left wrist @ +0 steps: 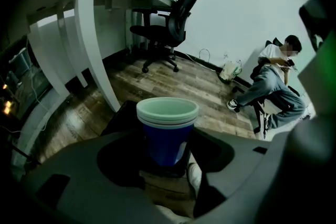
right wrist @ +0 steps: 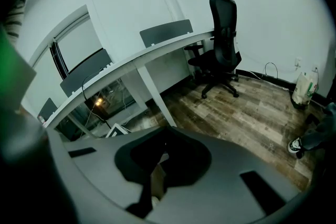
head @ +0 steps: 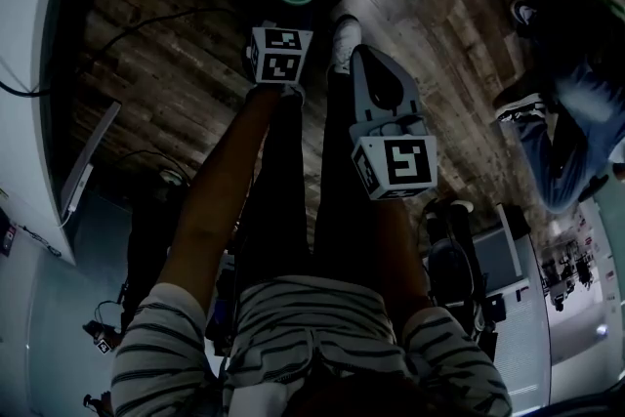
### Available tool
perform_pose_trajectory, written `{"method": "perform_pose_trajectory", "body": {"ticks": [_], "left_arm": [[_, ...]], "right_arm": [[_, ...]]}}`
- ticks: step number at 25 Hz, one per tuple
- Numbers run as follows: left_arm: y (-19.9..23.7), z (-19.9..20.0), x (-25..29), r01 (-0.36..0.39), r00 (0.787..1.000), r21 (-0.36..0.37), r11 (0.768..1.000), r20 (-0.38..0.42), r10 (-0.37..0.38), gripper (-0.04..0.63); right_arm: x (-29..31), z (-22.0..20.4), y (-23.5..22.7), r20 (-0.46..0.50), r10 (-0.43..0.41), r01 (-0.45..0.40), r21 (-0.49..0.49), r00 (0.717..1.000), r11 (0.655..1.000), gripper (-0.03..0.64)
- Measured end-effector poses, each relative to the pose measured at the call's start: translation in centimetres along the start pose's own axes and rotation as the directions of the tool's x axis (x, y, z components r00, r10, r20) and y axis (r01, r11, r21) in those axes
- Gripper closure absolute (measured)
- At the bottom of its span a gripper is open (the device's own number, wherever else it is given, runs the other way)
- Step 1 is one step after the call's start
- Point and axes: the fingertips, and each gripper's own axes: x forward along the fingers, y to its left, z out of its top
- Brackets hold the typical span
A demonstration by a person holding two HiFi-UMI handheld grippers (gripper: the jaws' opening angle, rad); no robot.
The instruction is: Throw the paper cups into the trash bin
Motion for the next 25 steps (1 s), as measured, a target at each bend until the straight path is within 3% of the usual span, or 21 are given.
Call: {"method": "perform_pose_trajectory", "body": {"ticks": [4, 9, 25], "left_arm": [[0.5, -1.3, 1.9, 0.023, 0.999, 0.031, 0.999, -0.049, -0.022, 0.314], [0.4, -1.8, 3.8, 0.045, 0.996, 0.142, 0.989, -0.088, -0.033, 0.314], [1.2, -3.6, 7.9, 0.072, 0.986, 0.206, 0.976, -0.159, -0.040, 0.314]], "right_arm": [[0.3, -0.6, -0.3, -0.011, -0.008, 0.008, -0.003, 1.000, 1.000, 0.607], [0.7, -1.4, -0.5, -0.025, -0.008, 0.008, -0.001, 1.000, 1.000, 0.607], [1.7, -2.6, -0.3, -0.042, 0.001, -0.001, 0.001, 0.999, 1.000, 0.607]]}}
